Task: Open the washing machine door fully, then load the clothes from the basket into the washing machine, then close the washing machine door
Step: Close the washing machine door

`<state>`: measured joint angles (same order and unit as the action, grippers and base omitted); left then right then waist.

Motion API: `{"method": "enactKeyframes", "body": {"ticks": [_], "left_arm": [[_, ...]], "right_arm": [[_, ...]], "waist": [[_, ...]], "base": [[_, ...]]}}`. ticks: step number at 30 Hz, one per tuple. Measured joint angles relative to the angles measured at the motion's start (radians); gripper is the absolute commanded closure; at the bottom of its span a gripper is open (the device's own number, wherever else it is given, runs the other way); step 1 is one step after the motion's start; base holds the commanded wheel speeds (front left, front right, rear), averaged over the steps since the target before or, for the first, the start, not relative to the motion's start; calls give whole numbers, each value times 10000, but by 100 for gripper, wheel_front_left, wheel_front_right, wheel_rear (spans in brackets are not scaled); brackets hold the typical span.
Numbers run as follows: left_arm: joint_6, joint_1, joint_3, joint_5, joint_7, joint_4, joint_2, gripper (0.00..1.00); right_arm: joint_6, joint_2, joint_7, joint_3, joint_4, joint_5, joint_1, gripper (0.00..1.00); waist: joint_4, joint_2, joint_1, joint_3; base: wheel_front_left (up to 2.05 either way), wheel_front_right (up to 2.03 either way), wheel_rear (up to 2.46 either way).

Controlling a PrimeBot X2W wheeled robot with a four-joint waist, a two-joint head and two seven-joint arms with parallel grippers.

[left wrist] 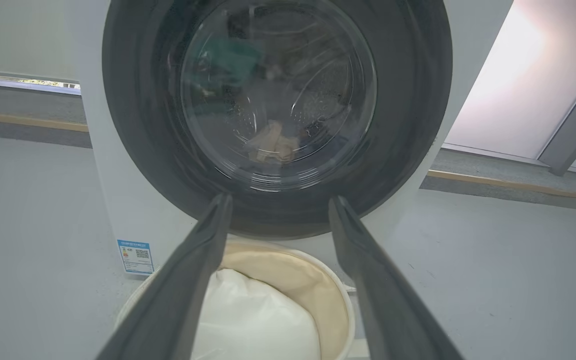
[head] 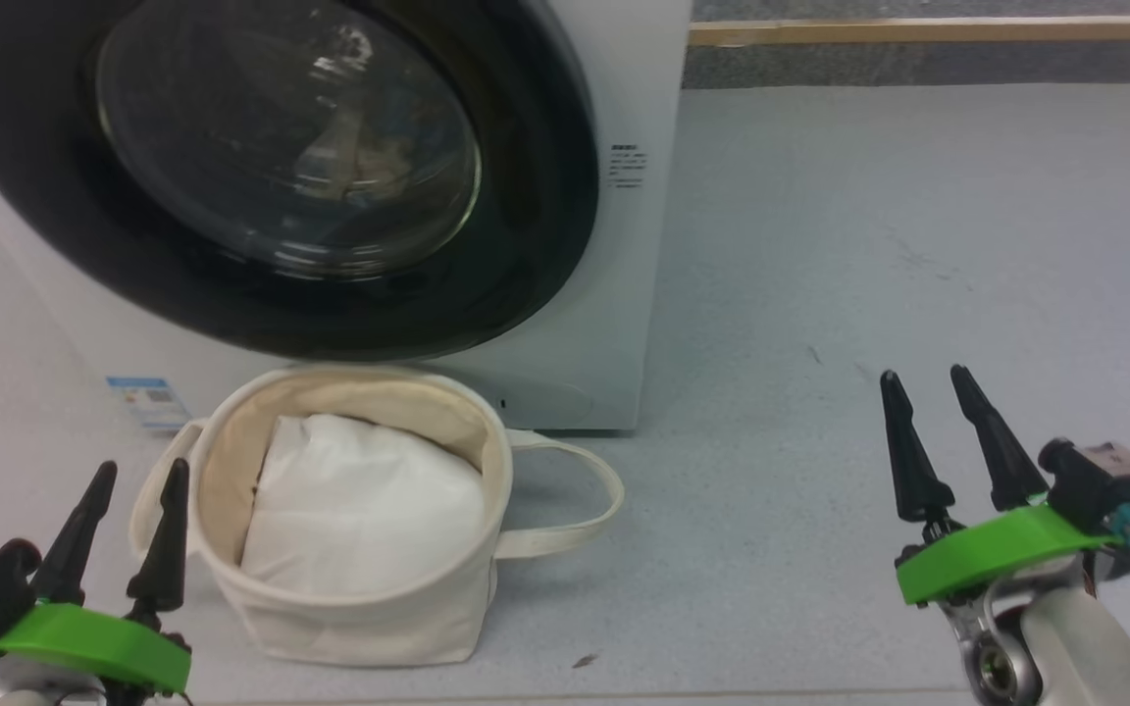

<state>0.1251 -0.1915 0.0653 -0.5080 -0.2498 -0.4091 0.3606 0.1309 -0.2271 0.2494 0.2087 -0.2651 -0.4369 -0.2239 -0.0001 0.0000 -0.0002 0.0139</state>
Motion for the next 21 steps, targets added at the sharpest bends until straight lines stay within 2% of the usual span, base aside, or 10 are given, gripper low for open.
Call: {"method": "enactKeyframes", "body": {"ticks": [7, 21], "left_arm": [[0, 74, 65, -54, 0, 199, -25, 0], [0, 81, -134, 59, 0, 142, -188, 0]], "right_arm": [[0, 71, 0, -134, 107, -33, 749, 0], [0, 130, 0, -192, -387, -35, 873, 0]], "waist": [[-343, 0, 0, -186], [-92, 0, 2, -173]], "base": [[0, 0, 0], [0, 0, 0]]}}
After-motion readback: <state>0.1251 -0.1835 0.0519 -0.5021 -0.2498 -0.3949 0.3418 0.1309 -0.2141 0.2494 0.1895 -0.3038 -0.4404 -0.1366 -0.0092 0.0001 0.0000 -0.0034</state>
